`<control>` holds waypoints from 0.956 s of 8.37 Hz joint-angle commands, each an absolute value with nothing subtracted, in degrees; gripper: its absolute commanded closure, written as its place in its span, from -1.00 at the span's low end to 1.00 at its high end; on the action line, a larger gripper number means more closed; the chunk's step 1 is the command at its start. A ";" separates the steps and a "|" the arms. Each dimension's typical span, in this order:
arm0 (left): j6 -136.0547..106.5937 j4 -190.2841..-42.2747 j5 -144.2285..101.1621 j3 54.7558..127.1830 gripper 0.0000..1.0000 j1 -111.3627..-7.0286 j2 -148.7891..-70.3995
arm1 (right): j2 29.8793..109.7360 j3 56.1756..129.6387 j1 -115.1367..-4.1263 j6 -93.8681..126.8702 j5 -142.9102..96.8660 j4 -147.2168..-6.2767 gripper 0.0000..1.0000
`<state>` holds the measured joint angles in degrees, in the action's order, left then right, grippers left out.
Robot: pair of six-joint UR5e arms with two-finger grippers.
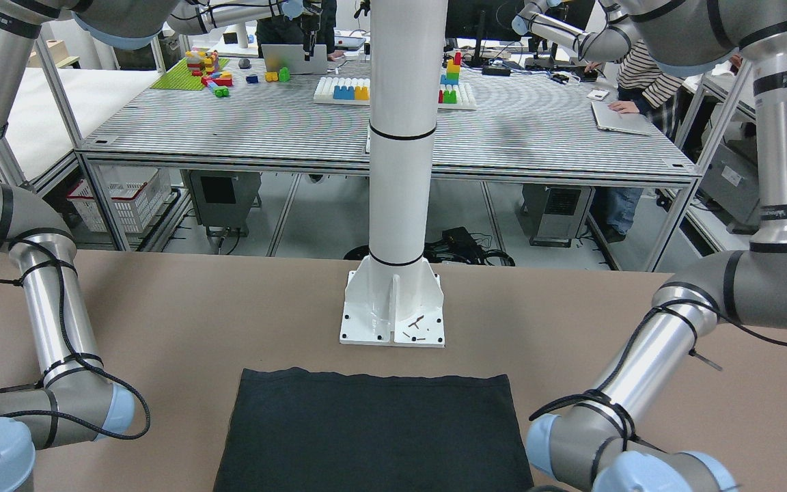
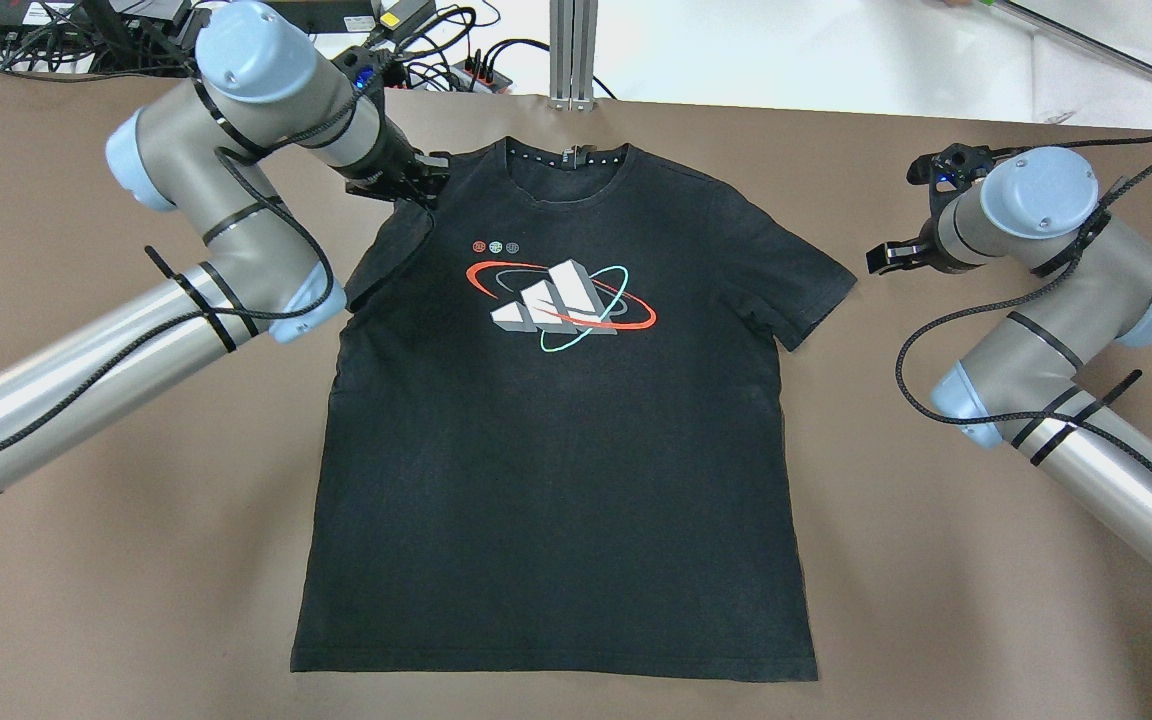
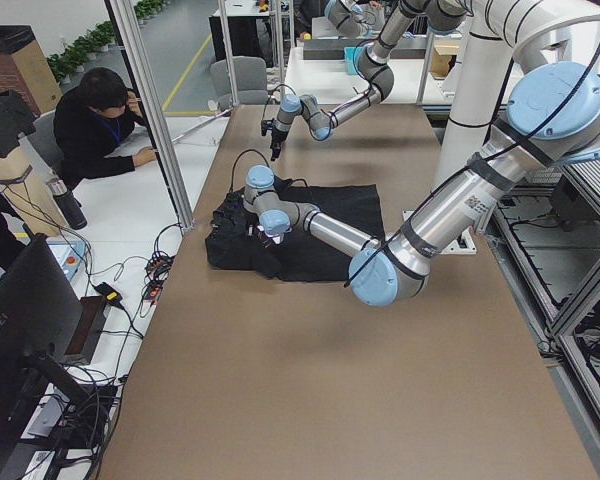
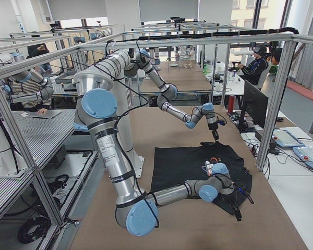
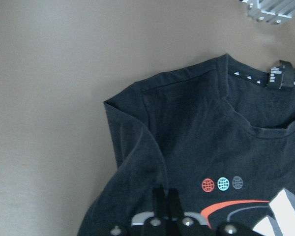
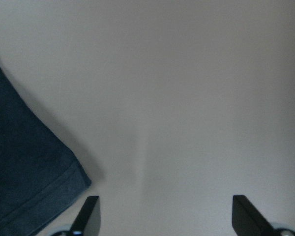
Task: Fold clothes
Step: 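Grasp the sleeve nearest the left gripper and fold it inward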
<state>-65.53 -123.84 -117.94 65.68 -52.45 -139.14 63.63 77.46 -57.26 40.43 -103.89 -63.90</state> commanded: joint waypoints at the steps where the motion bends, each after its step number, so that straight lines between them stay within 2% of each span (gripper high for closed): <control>1: -69.95 -123.22 -110.33 65.04 1.00 -45.11 -142.20 | 63.63 77.43 -57.22 40.43 -103.89 -63.90 -0.88; 4: -69.70 -123.83 -108.28 60.83 1.00 -44.38 -144.31 | 63.63 77.43 -56.95 40.43 -103.89 -63.90 -0.88; 5: -69.70 -123.92 -108.28 60.91 0.71 -44.47 -144.32 | 63.63 77.43 -56.95 40.34 -103.80 -63.90 -0.88; 6: -69.35 -124.19 -108.28 61.26 -0.71 -44.39 -144.40 | 63.63 77.43 -56.95 40.43 -103.80 -63.90 -0.89; 7: -69.61 -124.71 -108.72 62.65 -0.89 -44.56 -144.75 | 63.63 77.43 -56.87 40.34 -103.71 -63.90 -0.89; 8: -69.52 -124.02 -109.76 64.49 -0.90 -45.34 -145.02 | 63.46 77.34 -56.78 40.34 -103.62 -63.90 -0.90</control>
